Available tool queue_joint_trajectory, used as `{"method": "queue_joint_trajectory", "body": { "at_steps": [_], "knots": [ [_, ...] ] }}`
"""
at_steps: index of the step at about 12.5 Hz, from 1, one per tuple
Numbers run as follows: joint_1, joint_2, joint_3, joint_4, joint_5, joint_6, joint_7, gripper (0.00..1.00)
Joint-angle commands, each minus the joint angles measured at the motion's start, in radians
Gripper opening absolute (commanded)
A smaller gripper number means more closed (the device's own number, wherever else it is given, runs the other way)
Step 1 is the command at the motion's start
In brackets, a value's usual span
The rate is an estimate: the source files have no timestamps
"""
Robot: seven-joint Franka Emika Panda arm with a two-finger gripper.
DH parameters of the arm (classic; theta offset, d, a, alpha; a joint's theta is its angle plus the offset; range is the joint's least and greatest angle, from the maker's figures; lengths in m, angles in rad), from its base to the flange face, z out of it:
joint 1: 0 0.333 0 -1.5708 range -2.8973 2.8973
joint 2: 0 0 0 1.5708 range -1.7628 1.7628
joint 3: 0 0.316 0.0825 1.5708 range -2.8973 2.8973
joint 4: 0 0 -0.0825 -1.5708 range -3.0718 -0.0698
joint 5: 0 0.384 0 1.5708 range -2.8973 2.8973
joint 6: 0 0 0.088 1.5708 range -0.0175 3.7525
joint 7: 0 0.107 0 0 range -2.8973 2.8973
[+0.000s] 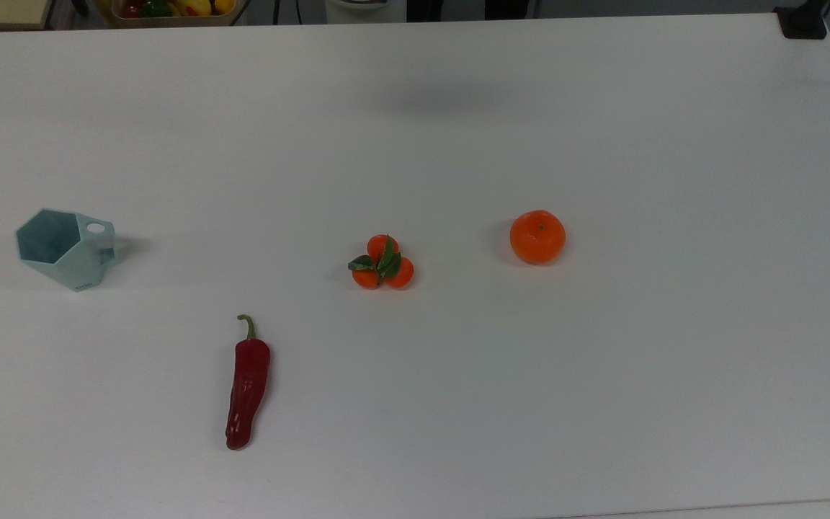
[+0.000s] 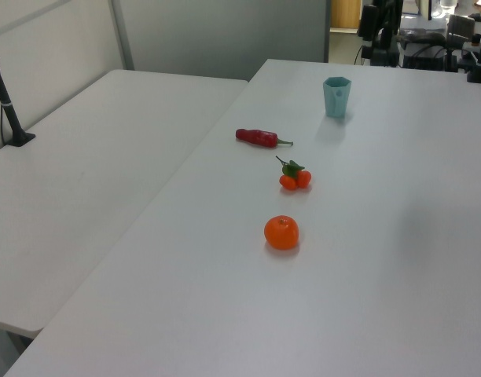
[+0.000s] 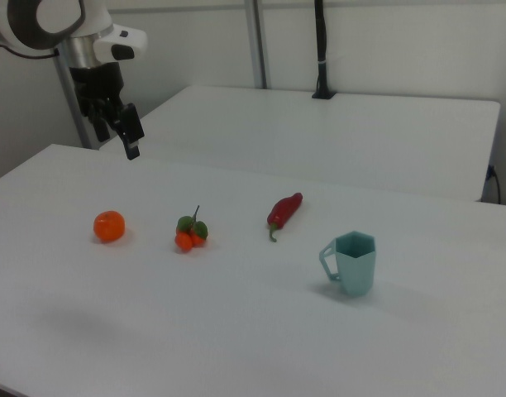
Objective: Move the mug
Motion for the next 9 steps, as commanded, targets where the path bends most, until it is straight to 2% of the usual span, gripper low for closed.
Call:
{"method": "queue_joint_trajectory", "body": {
  "at_steps": [1, 3, 5, 9],
  "knots": [
    [-0.008, 0.044, -0.018, 0.019, 0.011, 0.093, 0.267, 1.00],
    [-0.027, 0.073, -0.037, 0.013, 0.002, 0.157, 0.323, 1.00],
    [-0.038, 0.115, -0.075, 0.018, 0.004, 0.219, 0.326, 1.00],
    [-0.081, 0.196, -0.113, 0.018, -0.030, 0.334, 0.345, 1.00]
  ]
}}
